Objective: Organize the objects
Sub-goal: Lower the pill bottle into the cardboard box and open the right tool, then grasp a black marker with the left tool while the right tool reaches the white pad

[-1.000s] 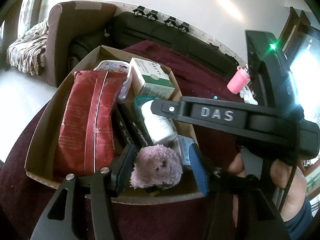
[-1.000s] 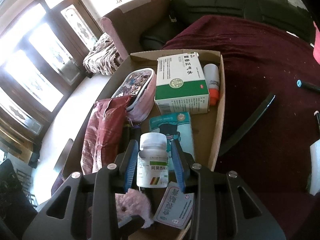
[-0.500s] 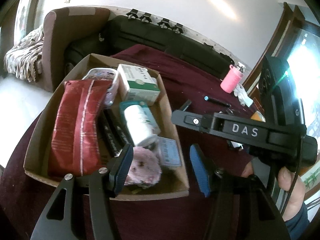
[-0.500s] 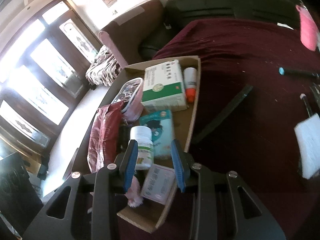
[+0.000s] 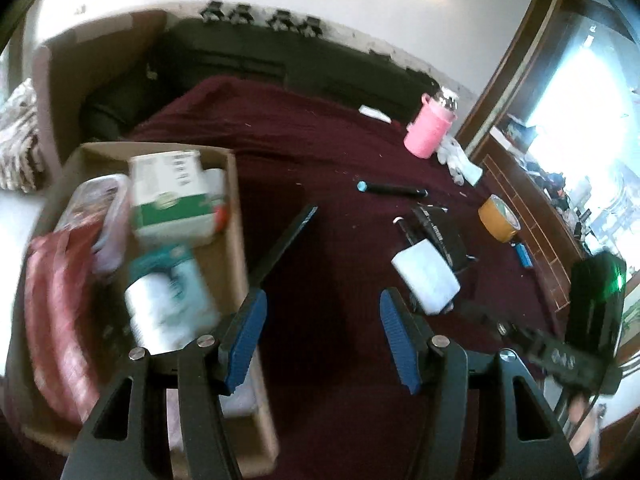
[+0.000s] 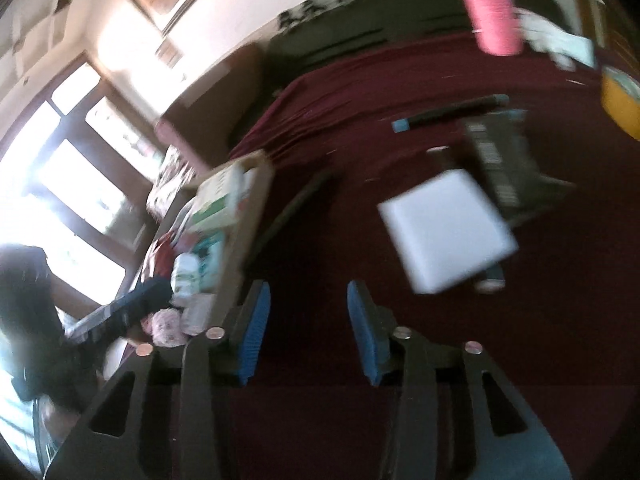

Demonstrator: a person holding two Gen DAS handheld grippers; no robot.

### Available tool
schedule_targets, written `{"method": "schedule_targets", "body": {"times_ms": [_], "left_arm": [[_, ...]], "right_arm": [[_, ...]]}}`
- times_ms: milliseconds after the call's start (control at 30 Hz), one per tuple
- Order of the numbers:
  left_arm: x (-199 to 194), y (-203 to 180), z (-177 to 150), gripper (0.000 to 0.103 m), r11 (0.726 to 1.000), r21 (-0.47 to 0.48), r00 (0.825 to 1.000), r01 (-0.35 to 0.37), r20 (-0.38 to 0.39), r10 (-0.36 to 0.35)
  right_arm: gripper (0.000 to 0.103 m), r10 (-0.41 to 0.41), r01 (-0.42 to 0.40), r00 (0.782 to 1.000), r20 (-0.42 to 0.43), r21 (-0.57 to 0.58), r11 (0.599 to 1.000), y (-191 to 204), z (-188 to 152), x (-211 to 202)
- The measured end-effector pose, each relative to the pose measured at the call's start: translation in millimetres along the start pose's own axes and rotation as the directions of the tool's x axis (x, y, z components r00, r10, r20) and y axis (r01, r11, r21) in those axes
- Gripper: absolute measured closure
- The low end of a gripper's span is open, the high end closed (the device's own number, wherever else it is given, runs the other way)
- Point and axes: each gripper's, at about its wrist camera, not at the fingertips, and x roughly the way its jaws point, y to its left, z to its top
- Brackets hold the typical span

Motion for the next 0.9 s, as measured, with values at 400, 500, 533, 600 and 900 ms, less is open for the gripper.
{"method": "schedule_targets", "body": {"times_ms": [400, 500, 533, 600, 900], "left_arm": [[111, -3, 59, 0.05, 0.987, 0.024, 0.974, -0.157, -0.16, 0.158], [128, -7, 60, 0.05, 0.973, 0.085, 0.957, -0.214, -0.182, 0.226], [134, -7, 60, 0.05, 0.969, 0.097, 0.95, -0.226, -0.196, 0.241], [142, -6, 58, 0.05, 0.966, 0.108, 0.942, -0.237, -0.219, 0.255], [135, -23, 32, 0.085, 0.978, 0.098, 0.943, -0.185, -0.263, 0.205]], "right_arm": [[0.057, 0.039, -0.053, 0.997, 0.072, 0.207, 0.977, -86, 7, -20], [0.057, 0.066, -0.082, 0.995, 0.076, 0.218, 0.972, -84, 7, -22], [0.057, 0.077, -0.092, 0.994, 0.076, 0.221, 0.971, -84, 7, -22], [0.057, 0.081, -0.097, 0.994, 0.079, 0.224, 0.97, -84, 7, -24], [0.057, 0.074, -0.093, 0.993, 0.09, 0.232, 0.968, -89, 4, -29]]}}
